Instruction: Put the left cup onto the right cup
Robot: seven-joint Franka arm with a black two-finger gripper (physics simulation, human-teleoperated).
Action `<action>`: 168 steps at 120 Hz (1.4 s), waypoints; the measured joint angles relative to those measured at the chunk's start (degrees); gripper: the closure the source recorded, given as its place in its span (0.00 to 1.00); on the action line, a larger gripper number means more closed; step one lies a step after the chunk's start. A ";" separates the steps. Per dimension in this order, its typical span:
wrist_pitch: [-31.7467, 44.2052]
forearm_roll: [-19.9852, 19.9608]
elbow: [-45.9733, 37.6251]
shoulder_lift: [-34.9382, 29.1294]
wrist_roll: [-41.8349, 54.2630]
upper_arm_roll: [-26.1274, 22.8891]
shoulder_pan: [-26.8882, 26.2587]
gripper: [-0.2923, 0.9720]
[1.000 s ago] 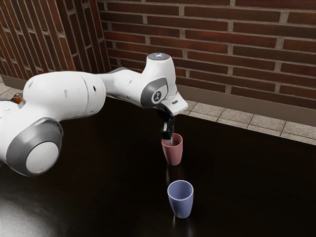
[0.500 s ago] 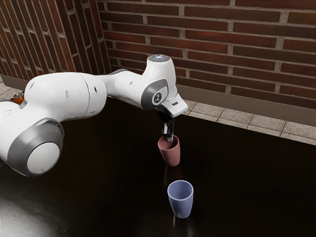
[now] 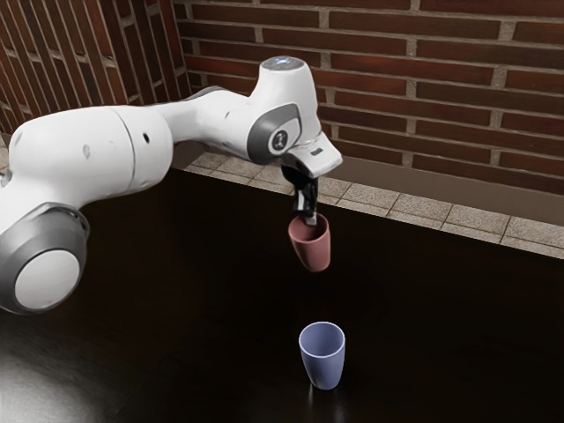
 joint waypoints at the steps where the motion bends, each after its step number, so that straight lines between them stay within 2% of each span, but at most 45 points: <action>1: -0.09 0.03 0.07 -0.10 -0.03 0.09 -0.18 0.85; 62: -6.56 0.58 1.09 -6.16 -3.19 0.75 -7.35 0.85; 97: -11.64 -0.02 -1.89 -9.27 -6.66 -1.40 -8.73 0.85; 127: -11.84 0.04 -8.75 -12.33 -9.08 -3.27 -9.58 0.85; 168: -12.37 0.13 -10.77 -13.23 -11.54 -3.54 -10.30 0.85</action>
